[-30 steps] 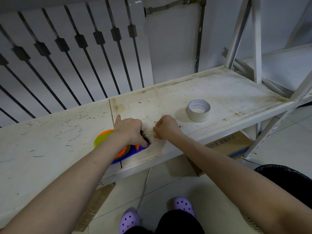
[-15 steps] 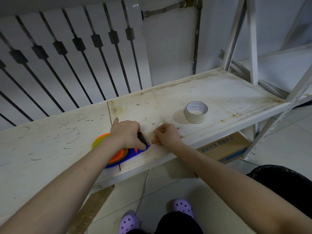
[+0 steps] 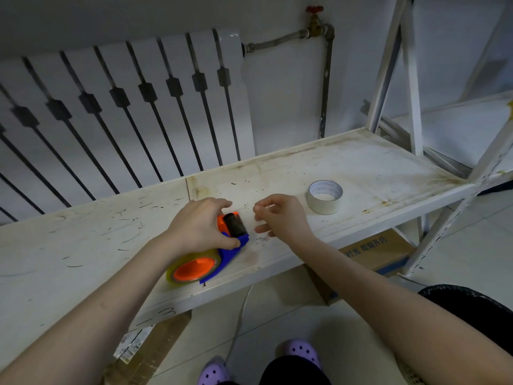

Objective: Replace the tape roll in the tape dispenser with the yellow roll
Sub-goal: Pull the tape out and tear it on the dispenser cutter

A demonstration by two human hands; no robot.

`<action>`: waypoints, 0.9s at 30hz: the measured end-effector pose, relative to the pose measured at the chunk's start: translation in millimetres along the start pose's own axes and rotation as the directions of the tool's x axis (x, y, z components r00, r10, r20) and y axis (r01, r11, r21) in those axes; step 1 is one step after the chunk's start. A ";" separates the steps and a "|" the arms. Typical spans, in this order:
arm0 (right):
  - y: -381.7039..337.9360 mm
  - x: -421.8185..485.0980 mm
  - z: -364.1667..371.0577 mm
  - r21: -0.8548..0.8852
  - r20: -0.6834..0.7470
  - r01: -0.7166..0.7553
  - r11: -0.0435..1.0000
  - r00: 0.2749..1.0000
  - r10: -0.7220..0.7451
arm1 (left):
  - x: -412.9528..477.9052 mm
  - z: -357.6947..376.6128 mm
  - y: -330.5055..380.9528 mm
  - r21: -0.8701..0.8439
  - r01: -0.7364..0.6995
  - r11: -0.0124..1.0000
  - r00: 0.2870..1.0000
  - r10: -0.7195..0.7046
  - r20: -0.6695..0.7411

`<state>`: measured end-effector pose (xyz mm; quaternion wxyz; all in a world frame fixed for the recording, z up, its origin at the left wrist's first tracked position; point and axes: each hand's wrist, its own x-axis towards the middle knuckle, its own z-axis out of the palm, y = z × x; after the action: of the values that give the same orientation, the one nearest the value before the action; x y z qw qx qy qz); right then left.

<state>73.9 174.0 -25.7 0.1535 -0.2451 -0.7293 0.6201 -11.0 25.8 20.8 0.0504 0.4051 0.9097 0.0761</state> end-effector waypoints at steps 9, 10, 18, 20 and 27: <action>-26.7 -9.5 3.9 0.014 -0.018 0.035 0.999 0.999 -0.035 | -18.3 -11.3 -4.1 -0.281 0.008 0.960 0.994 -0.040 -0.106; -28.8 -10.1 5.3 0.000 -0.018 0.040 0.999 0.999 -0.040 | -19.9 -12.1 -5.5 -0.316 0.008 0.949 0.992 -0.047 -0.115; -36.7 -15.1 15.7 -0.089 0.052 0.049 0.995 0.998 -0.045 | -31.4 -15.6 -12.5 -0.416 -0.009 0.909 0.987 -0.058 -0.147; -37.6 -16.1 19.5 -0.086 0.075 0.040 0.995 0.997 -0.034 | -32.5 -14.9 -14.5 -0.426 -0.015 0.905 0.987 -0.054 -0.150; -38.0 -17.0 30.3 -0.141 0.096 0.022 0.990 0.995 -0.009 | -32.0 -11.1 -23.1 -0.463 -0.031 0.886 0.986 -0.047 -0.157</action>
<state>65.7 135.3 7.3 0.1056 -0.2200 -0.7798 0.5765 -8.1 -14.4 28.6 0.0710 0.3699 0.8677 0.3242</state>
